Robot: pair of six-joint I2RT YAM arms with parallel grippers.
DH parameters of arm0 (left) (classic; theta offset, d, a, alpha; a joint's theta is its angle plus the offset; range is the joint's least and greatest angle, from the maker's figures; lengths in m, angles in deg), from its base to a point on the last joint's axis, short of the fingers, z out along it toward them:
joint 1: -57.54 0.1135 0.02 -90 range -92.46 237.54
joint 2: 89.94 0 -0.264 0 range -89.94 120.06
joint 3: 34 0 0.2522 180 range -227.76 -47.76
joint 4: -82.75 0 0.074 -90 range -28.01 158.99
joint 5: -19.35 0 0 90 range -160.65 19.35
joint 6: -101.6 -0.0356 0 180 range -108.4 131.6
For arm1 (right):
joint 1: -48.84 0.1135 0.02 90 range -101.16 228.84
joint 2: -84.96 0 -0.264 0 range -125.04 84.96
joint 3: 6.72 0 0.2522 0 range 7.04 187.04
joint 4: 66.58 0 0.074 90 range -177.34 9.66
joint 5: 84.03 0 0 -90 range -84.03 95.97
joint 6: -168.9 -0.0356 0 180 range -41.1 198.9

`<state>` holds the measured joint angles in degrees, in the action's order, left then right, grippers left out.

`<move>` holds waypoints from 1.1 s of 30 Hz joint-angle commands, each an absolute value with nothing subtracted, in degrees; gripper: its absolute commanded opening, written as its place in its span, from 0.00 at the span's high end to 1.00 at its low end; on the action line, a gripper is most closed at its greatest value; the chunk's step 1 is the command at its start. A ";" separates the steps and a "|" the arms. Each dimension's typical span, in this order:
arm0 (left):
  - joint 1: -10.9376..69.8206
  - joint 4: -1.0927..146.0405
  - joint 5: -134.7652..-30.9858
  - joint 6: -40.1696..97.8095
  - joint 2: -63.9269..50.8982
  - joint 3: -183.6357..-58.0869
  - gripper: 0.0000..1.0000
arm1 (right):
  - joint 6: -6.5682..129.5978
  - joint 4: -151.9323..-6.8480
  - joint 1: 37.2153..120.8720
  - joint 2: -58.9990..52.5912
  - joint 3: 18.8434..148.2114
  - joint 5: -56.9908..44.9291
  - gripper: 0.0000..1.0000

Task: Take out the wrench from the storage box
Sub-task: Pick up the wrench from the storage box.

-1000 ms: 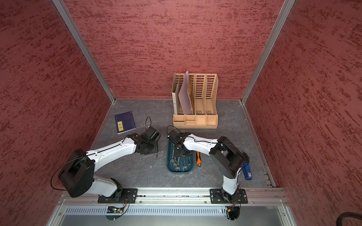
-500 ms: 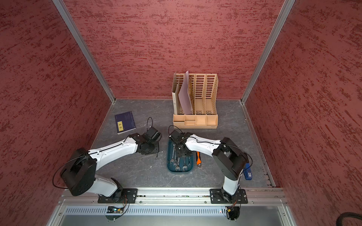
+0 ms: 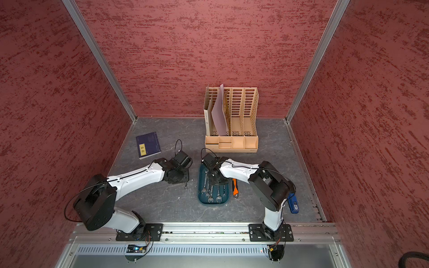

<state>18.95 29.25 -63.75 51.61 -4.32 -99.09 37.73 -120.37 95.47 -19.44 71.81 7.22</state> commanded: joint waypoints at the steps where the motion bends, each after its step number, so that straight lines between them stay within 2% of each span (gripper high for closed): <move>1: 18.61 29.84 -63.35 51.28 -3.69 -100.08 0.60 | 37.85 -119.35 94.96 -24.15 69.88 4.78 0.77; 14: 18.59 29.69 -63.13 51.37 -3.47 -100.32 0.59 | 38.81 -122.31 94.98 -20.33 71.88 6.33 0.83; 33: 18.50 28.56 -62.65 51.30 -4.24 -100.32 0.59 | 43.31 -133.19 91.06 -1.69 78.50 9.43 0.84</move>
<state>18.84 29.09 -63.66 51.63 -3.95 -99.09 41.62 -129.90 92.57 -4.62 76.84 7.62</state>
